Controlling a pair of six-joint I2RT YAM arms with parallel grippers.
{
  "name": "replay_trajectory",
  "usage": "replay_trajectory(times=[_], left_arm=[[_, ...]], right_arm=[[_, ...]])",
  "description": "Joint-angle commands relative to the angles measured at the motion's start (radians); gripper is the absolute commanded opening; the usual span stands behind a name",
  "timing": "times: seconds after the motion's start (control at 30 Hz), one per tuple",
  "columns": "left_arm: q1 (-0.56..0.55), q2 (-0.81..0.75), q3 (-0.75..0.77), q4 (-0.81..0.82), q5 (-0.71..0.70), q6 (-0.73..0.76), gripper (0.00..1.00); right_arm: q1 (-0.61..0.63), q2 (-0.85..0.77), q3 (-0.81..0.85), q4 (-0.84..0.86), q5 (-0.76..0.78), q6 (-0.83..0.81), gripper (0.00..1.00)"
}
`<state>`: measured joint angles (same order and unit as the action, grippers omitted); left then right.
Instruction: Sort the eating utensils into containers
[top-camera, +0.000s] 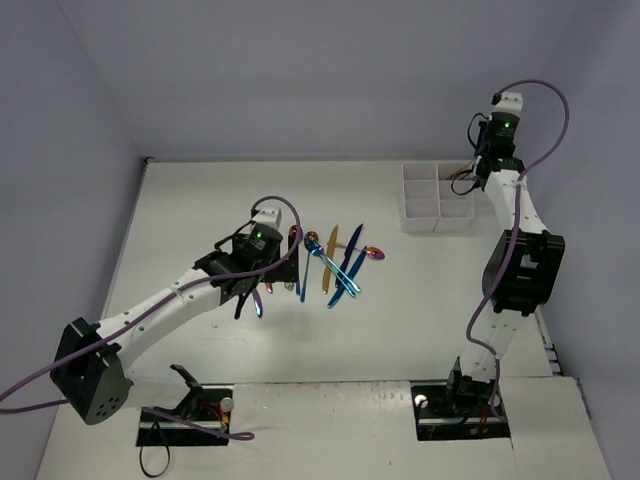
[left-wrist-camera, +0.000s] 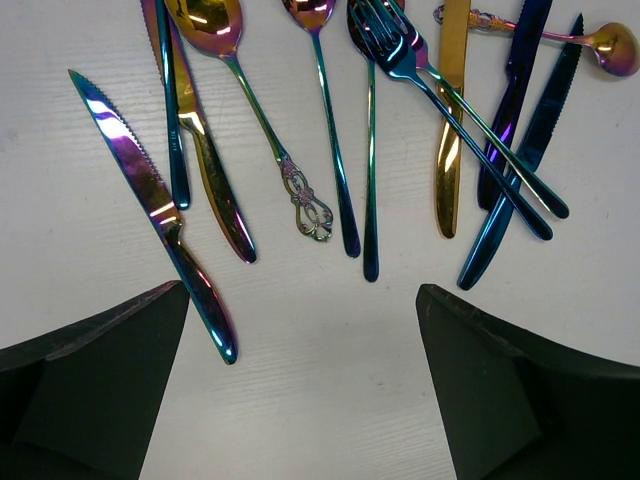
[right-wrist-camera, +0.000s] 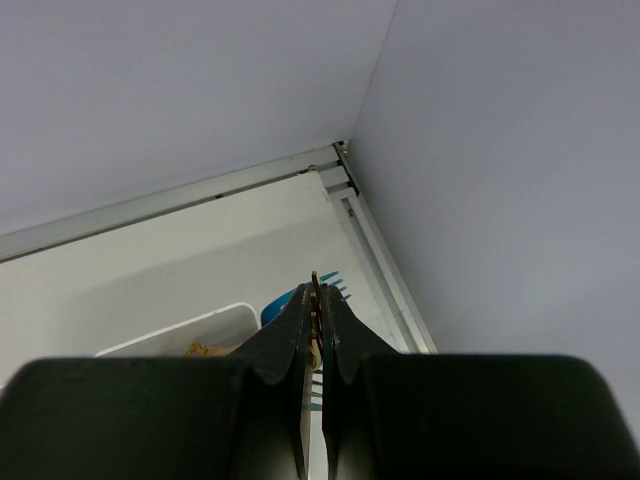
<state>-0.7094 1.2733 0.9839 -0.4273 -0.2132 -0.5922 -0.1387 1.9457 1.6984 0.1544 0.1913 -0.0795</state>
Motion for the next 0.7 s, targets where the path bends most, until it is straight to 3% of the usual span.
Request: replay_trajectory(times=[0.0,0.07,0.13,0.23,0.37,0.5,0.67], left_arm=[[0.008,0.02,0.051,0.006,0.011,-0.046,0.97],[0.007,0.038,0.059,0.004,0.024,-0.07,0.97],[0.007,0.067,0.085,-0.006,0.038,-0.099,0.97],[0.004,0.115,0.12,-0.038,0.056,-0.176,0.97],[0.004,0.192,0.161,-0.054,0.078,-0.269,0.97],[-0.01,0.266,0.219,-0.053,0.088,-0.346,0.97],[-0.017,0.36,0.296,-0.048,0.056,-0.397,0.97]], right_arm=[[-0.004,0.001,0.071,0.117,-0.084,0.002,0.0],[-0.004,0.007,0.062,0.117,-0.115,0.0,0.07],[-0.004,-0.001,0.046,0.115,-0.137,-0.005,0.21],[-0.004,-0.038,0.022,0.113,-0.155,-0.006,0.5],[-0.004,-0.121,-0.039,0.1,-0.172,0.004,0.71],[0.001,-0.267,-0.137,0.077,-0.176,0.046,0.81],[0.008,-0.478,-0.295,0.05,-0.161,0.178,0.85]])
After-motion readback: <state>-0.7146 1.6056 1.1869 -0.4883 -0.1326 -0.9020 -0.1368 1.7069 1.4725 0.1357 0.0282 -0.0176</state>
